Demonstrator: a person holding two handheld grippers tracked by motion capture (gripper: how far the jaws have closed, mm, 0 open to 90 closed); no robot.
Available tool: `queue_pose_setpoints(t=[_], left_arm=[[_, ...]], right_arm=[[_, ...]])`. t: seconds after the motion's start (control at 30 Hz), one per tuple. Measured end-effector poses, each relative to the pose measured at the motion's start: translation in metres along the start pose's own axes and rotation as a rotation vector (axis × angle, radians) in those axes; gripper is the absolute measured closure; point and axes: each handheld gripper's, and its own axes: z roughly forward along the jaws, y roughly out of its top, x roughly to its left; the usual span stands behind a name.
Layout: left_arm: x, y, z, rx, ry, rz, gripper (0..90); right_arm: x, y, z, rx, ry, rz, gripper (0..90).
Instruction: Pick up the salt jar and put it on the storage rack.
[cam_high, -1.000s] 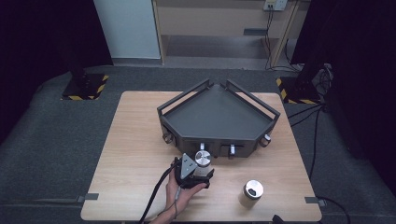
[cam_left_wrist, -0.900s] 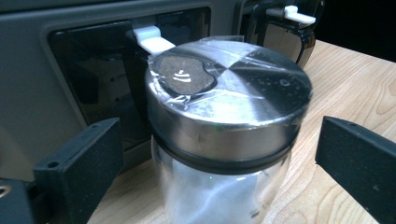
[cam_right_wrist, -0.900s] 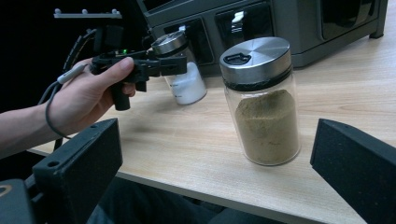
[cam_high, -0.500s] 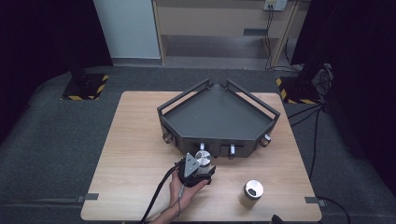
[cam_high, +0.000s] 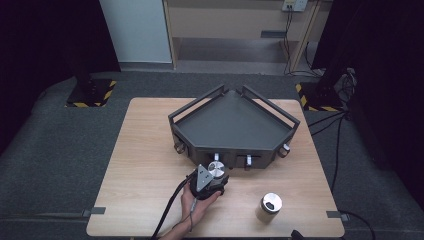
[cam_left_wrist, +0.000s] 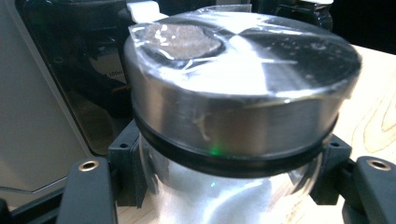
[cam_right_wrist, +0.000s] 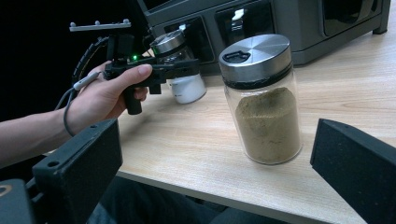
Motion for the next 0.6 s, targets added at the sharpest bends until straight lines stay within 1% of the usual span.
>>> queue_pose_setpoints(t=[0.07, 0.17, 0.23, 0.37, 0.47, 0.6], left_arm=[[0.001, 0.001, -0.001, 0.004, -0.003, 0.002, 30.3], [-0.001, 0.003, -0.004, 0.011, -0.002, 0.037, 30.3], [-0.001, 0.004, -0.007, 0.014, -0.004, 0.051, 30.4], [0.000, 0.007, -0.017, -0.001, -0.009, 0.048, 30.3], [0.001, 0.009, -0.029, -0.015, -0.017, 0.033, 30.4], [0.000, 0.011, -0.052, -0.029, -0.037, 0.043, 30.4]], right_arm=[[0.000, 0.000, 0.000, 0.001, -0.003, 0.000, 2.3], [0.000, 0.000, -0.001, 0.000, -0.006, 0.000, 2.3], [0.000, 0.000, -0.001, -0.003, -0.007, 0.001, 2.3], [0.001, 0.000, -0.002, -0.005, -0.009, -0.002, 2.3], [0.001, 0.000, -0.003, -0.007, -0.009, -0.003, 2.3], [0.002, -0.001, -0.003, -0.007, -0.006, -0.006, 2.3]])
